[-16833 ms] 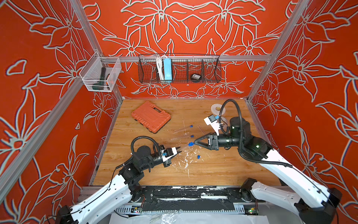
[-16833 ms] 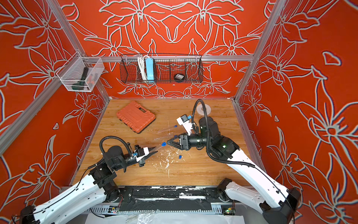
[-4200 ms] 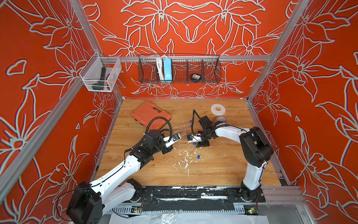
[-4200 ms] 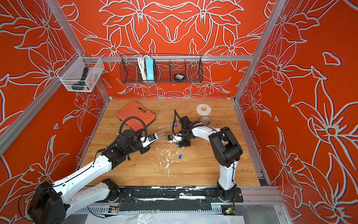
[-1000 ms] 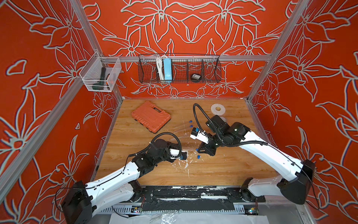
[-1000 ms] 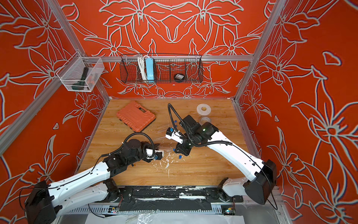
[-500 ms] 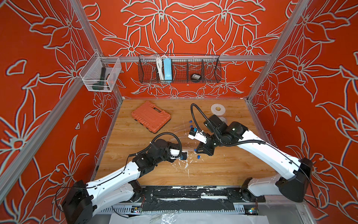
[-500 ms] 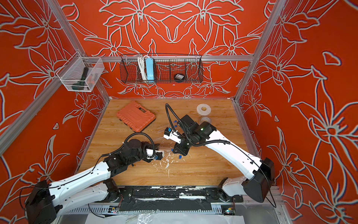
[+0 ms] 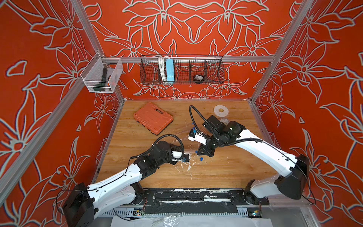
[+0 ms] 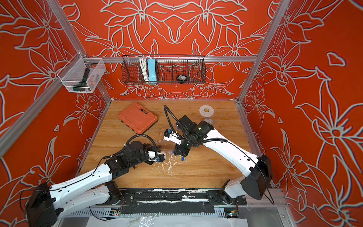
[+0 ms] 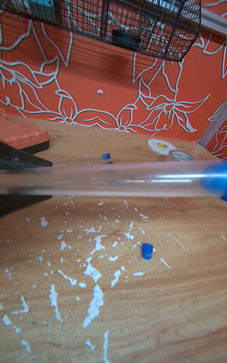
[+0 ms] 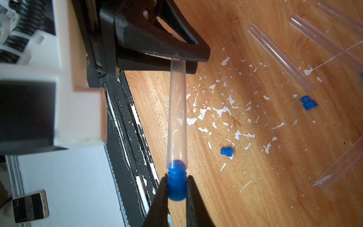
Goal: Insert stoppers into test tubes
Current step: Pick up the stopper from the center of the board, then insert the stopper into the test tube.
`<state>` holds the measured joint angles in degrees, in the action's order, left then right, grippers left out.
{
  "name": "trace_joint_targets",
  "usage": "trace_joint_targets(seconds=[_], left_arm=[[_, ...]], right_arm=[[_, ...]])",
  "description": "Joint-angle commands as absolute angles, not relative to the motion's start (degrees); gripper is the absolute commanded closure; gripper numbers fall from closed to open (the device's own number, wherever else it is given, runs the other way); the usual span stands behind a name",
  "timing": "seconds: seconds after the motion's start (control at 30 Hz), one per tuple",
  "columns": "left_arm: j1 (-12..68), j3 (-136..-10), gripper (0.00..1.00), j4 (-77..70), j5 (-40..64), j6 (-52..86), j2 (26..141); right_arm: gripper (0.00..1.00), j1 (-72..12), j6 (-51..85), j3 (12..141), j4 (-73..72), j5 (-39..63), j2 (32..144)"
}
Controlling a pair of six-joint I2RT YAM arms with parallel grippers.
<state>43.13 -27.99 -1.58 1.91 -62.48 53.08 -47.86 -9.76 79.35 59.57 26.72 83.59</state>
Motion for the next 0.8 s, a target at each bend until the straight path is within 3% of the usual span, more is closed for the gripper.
trace_joint_targets(seconds=[0.0,0.3,0.77], left_arm=[[44.74,-26.8,1.0,-2.69,7.03,-67.18,50.24],[47.81,-22.68,1.0,-1.31,13.25,-75.64,45.06],[47.72,-21.91,1.0,-3.1,16.92,-74.36,44.04]], right_arm=[[0.92,-48.76,-10.78,83.2,59.15,21.68,86.3],[0.93,-50.05,-12.34,91.96,56.72,23.83,93.08],[0.94,-50.27,-8.36,97.15,47.82,28.92,98.93]])
